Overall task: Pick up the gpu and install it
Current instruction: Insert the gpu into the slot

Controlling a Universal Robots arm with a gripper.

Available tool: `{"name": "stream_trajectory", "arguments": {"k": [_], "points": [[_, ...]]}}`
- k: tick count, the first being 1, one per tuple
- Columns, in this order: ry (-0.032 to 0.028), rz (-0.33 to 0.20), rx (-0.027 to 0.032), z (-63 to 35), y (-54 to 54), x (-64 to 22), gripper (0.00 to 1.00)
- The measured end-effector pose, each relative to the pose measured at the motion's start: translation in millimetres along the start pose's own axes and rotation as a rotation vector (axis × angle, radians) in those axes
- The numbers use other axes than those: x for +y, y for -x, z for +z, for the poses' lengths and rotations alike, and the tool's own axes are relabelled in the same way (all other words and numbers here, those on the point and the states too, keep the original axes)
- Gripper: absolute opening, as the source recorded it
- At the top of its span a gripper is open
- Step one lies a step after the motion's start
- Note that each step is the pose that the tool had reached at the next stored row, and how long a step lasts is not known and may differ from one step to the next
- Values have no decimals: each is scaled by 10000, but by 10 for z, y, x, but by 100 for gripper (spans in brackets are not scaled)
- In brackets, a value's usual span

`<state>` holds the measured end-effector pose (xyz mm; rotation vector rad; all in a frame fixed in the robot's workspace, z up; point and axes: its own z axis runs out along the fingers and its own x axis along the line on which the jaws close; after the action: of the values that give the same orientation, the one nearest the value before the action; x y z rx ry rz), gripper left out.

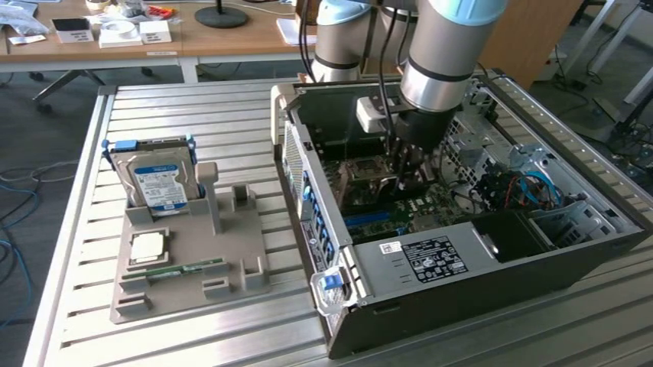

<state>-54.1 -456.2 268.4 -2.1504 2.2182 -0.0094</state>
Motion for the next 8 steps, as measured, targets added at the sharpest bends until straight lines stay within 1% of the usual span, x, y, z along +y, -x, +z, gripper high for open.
{"name": "stream_trajectory", "arguments": {"k": [3,8], "points": [[-1,0,-1,9,-10,28,27],[0,-1,-2,33,-32,38,27]]}}
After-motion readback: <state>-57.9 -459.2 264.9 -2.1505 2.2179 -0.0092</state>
